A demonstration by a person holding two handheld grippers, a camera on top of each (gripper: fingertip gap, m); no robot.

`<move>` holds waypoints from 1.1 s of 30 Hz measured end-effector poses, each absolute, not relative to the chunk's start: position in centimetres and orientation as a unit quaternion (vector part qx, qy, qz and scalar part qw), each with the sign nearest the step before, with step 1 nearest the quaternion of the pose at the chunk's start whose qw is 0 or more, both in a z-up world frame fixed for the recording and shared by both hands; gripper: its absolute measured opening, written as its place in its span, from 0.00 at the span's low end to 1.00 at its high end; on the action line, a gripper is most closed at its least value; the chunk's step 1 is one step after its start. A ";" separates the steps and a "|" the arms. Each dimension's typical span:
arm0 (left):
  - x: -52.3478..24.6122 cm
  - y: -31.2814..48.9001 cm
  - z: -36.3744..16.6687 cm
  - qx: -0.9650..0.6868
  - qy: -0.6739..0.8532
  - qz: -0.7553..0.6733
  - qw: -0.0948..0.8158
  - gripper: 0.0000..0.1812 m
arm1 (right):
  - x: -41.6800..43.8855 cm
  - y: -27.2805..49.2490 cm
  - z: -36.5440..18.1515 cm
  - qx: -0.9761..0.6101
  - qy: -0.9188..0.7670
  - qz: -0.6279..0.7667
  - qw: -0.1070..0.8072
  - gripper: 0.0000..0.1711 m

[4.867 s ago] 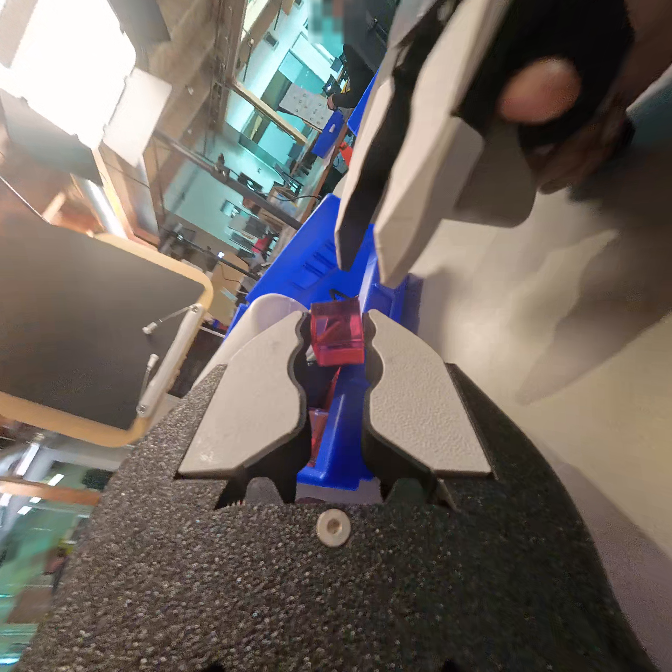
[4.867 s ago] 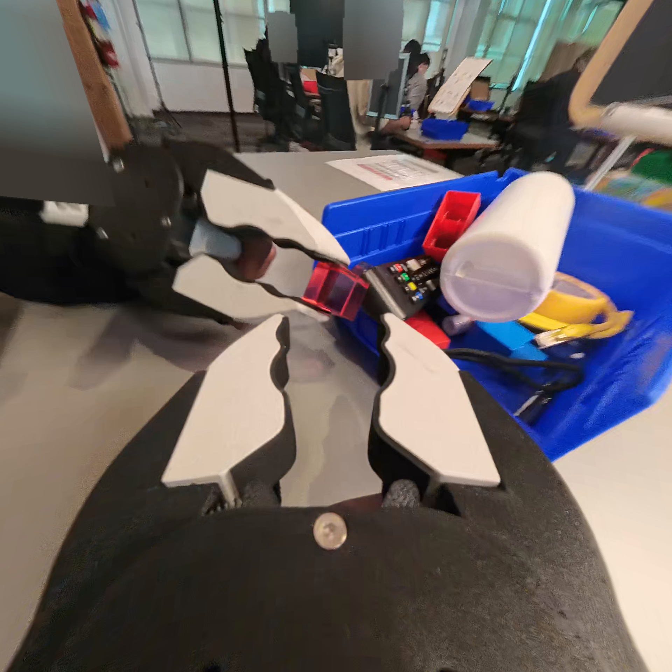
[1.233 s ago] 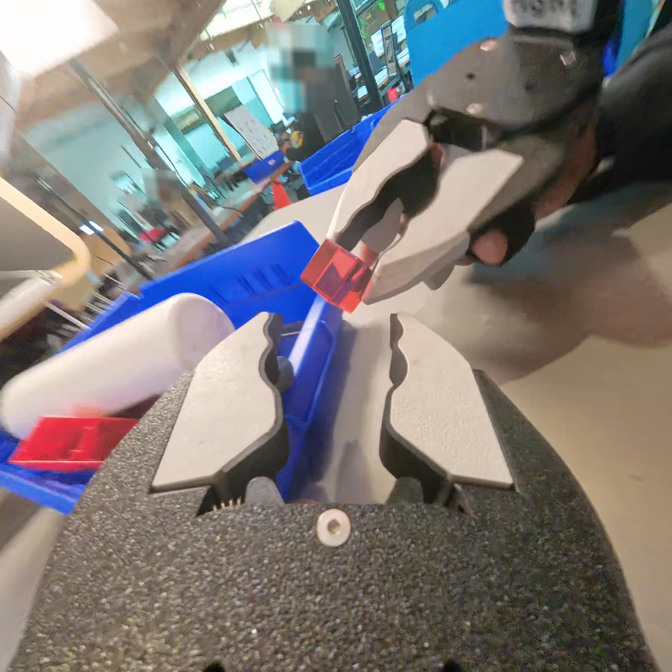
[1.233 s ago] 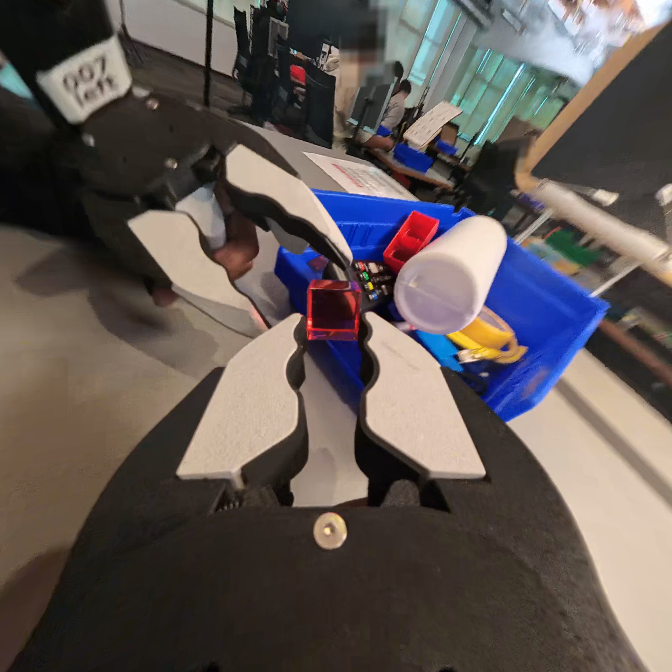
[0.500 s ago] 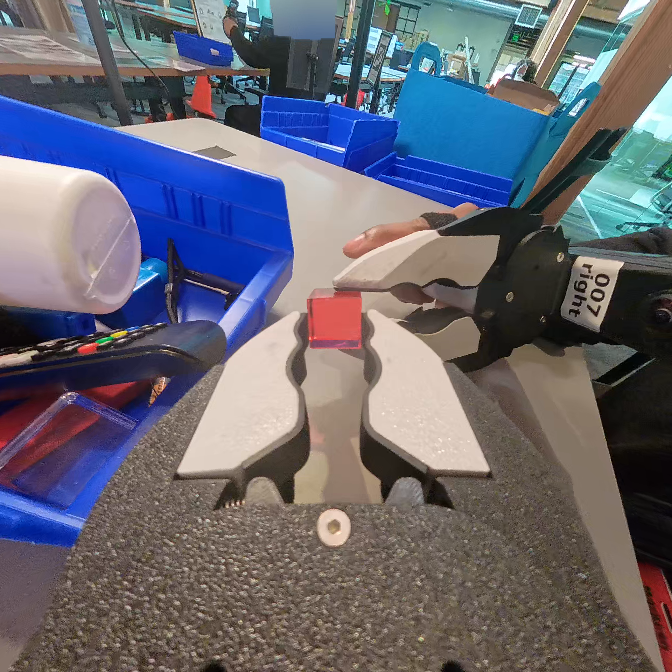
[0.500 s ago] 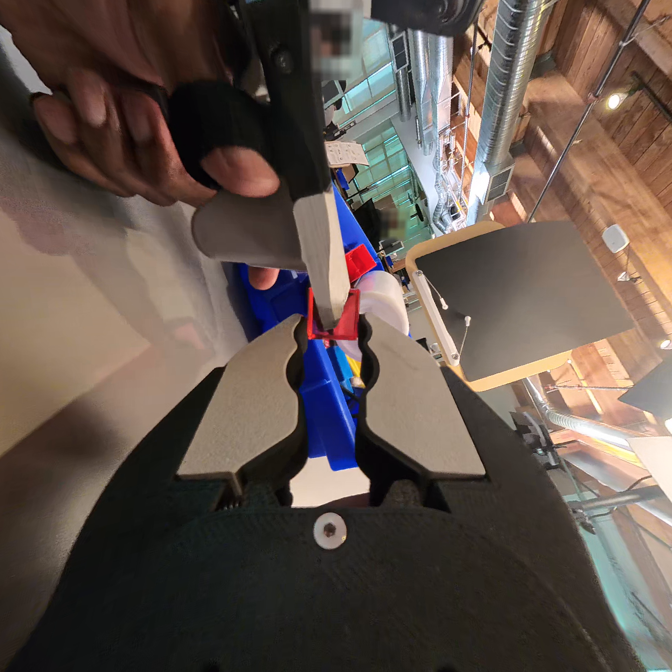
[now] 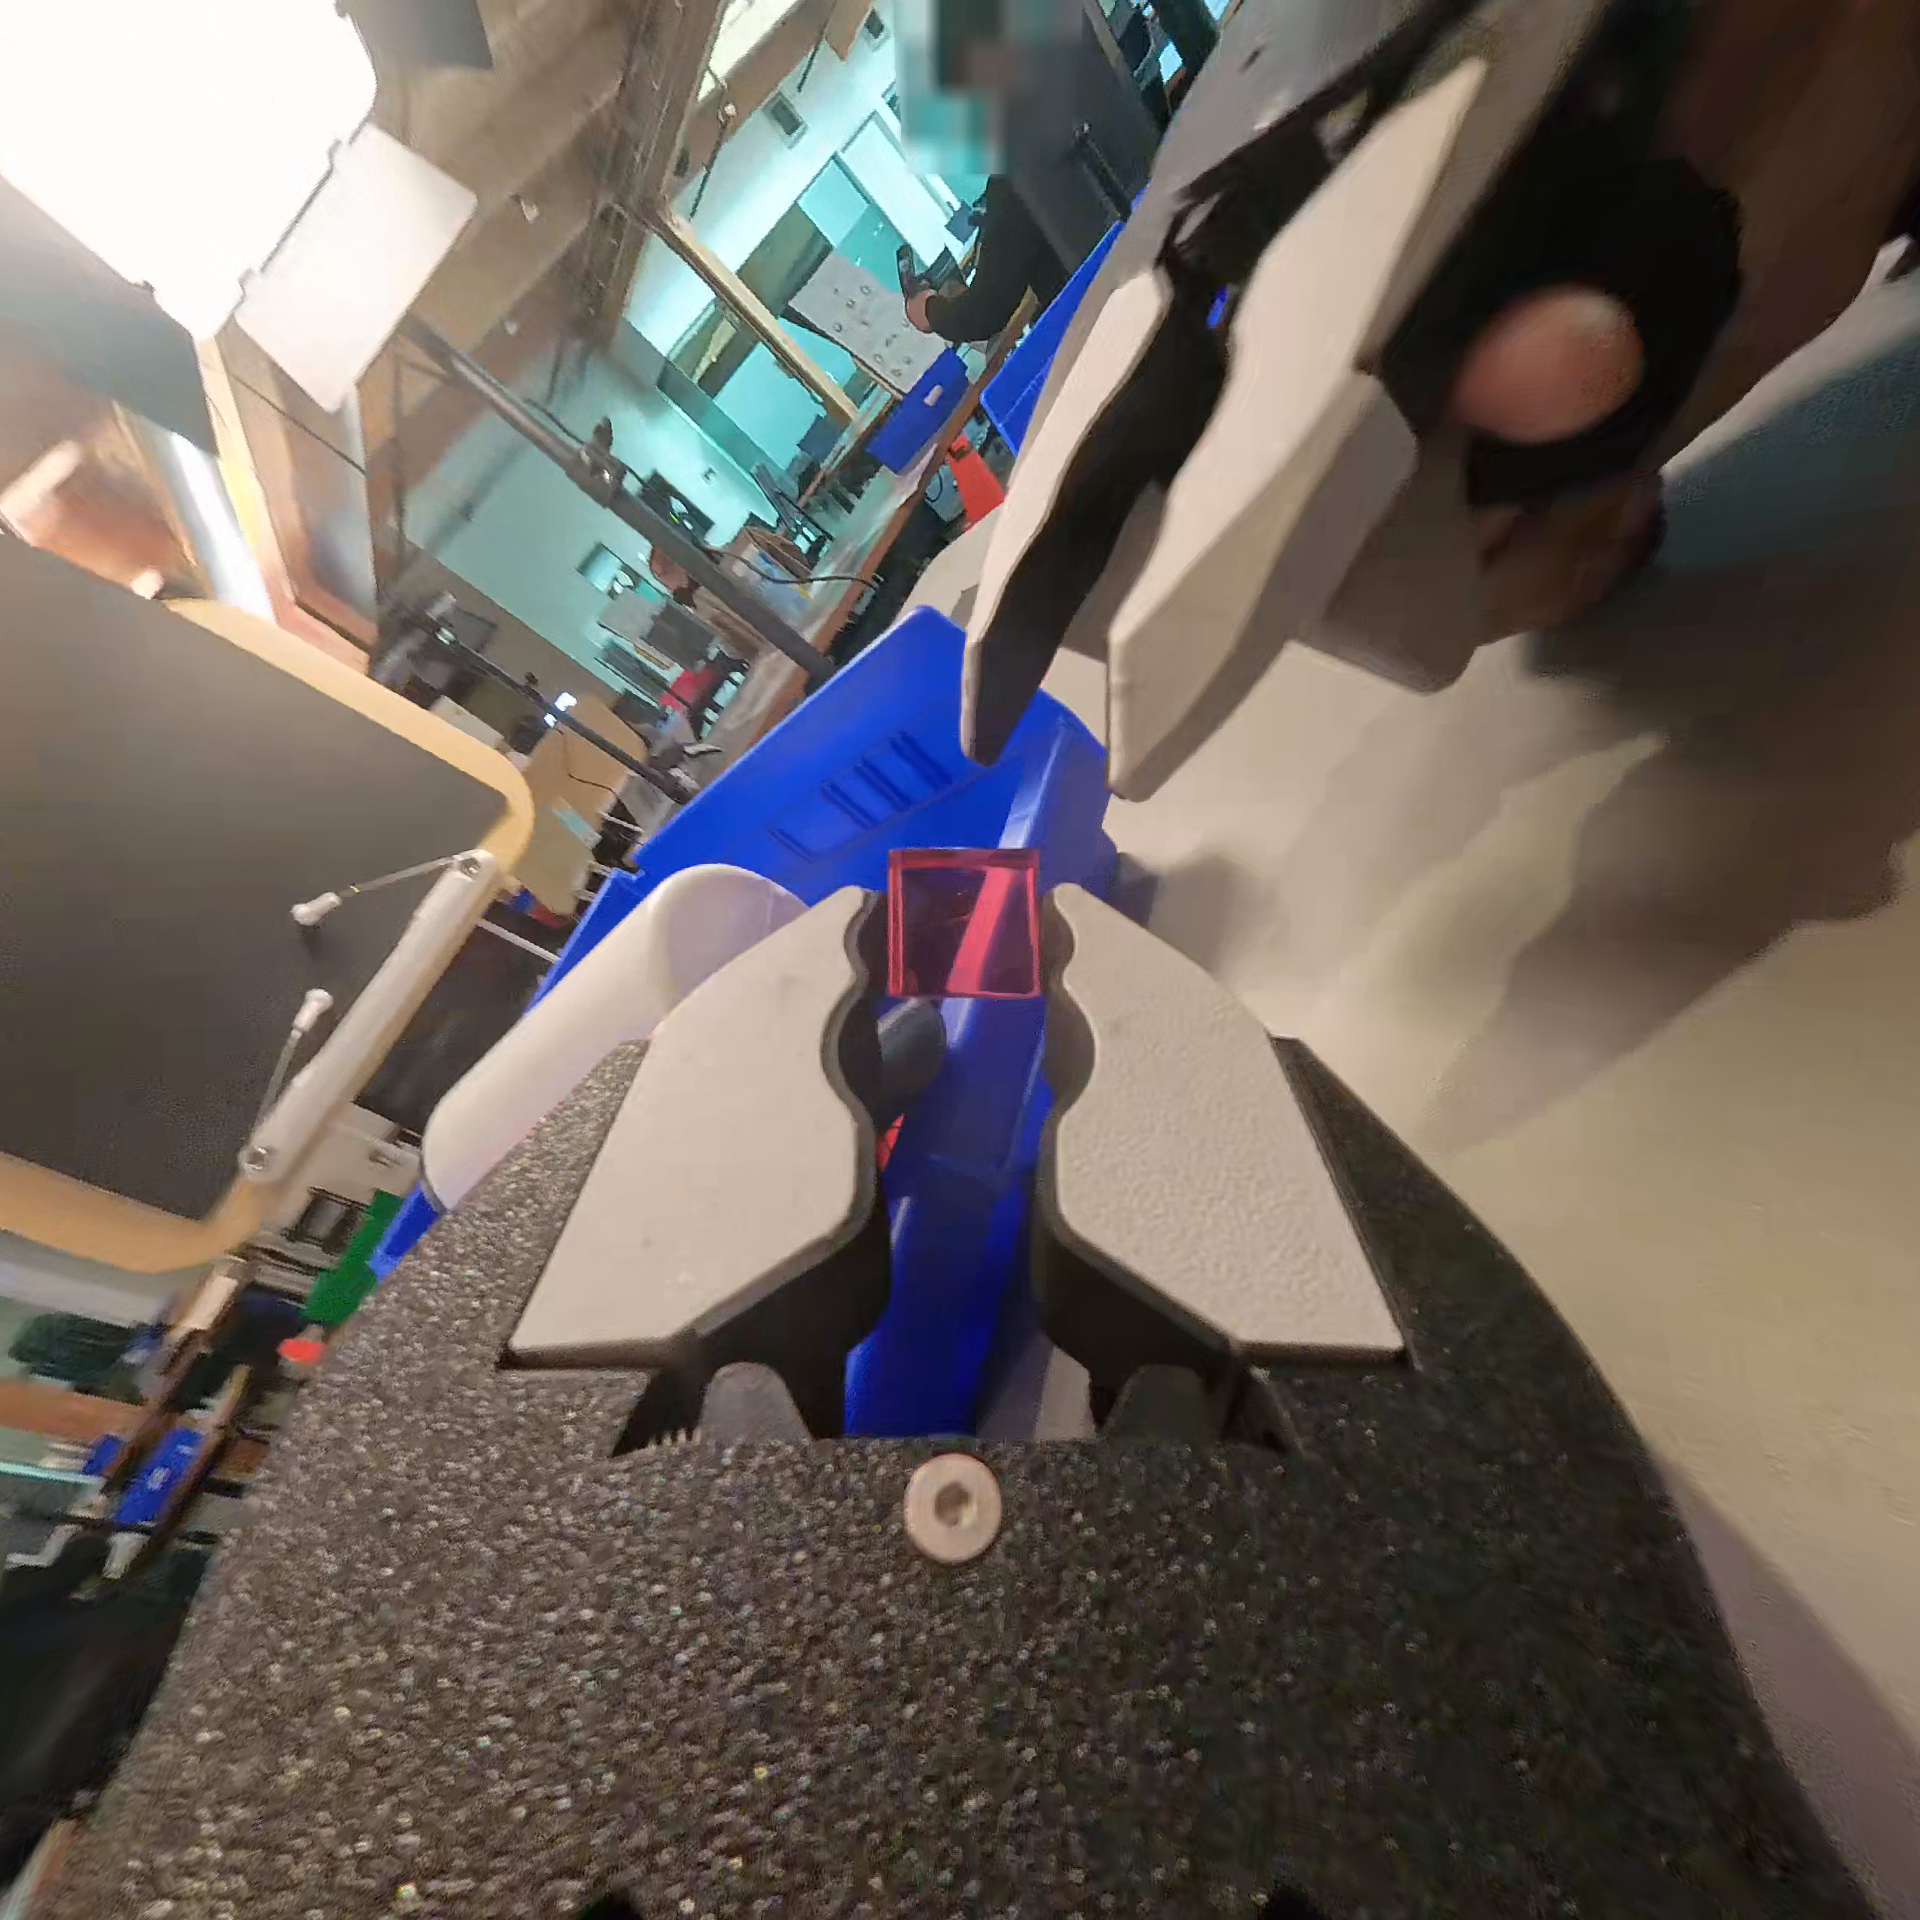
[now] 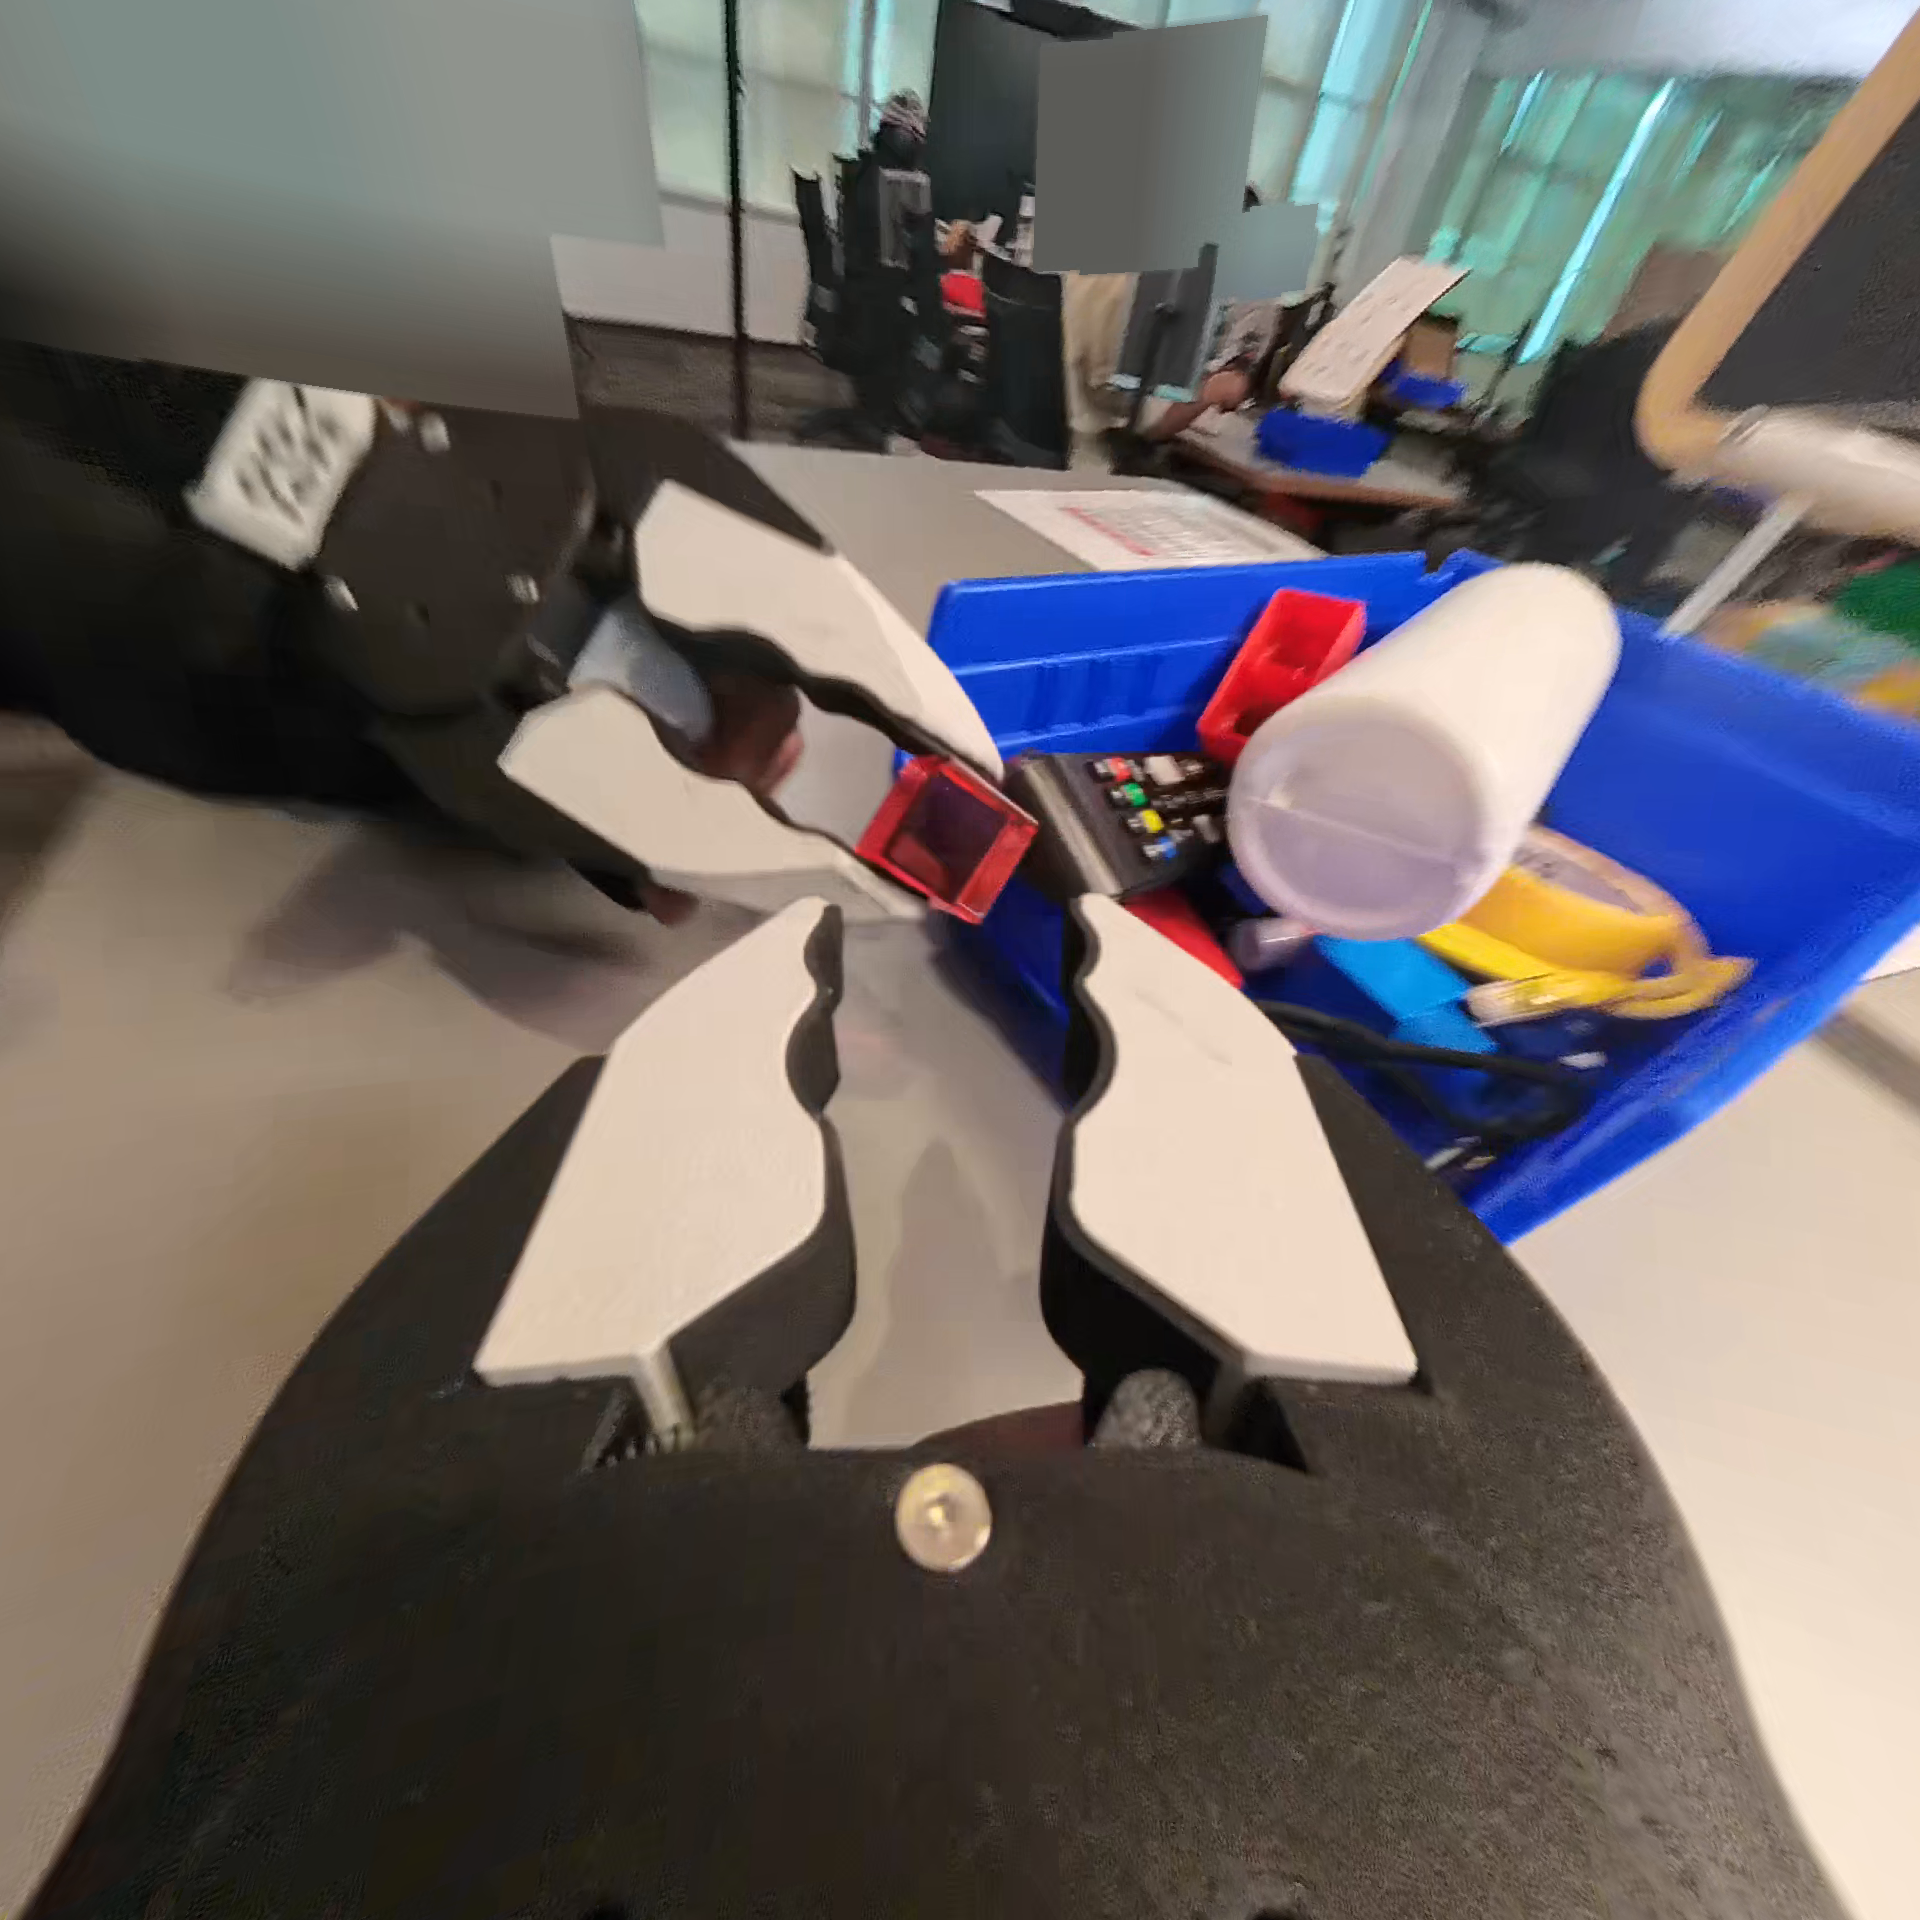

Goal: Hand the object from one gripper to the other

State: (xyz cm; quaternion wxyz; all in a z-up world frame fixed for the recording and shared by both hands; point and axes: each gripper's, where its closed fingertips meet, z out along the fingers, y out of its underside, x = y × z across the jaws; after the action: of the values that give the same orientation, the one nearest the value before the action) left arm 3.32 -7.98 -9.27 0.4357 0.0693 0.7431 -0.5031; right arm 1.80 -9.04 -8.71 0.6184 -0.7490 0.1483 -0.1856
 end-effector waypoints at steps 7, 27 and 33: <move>1.6 -8.9 -9.1 0.123 0.723 -0.519 0.439 0.15 | 1.0 -7.7 -9.6 -0.732 0.246 -0.007 0.635 0.30; 1.3 -9.1 -9.3 -0.157 0.754 -0.636 -0.049 0.28 | 1.3 -7.9 -9.1 -0.741 -0.004 -0.488 0.461 0.15; 0.3 -9.4 -9.9 -0.161 0.756 -0.625 -0.113 0.18 | 0.8 -7.8 -8.9 -0.732 -0.027 -0.490 0.472 0.15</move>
State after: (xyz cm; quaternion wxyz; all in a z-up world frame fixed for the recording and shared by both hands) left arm 0.26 -9.39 -9.90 -0.1133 -0.1608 0.7558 -0.6246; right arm 0.84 -7.78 -8.92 0.4721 -0.7322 -0.0271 -0.4902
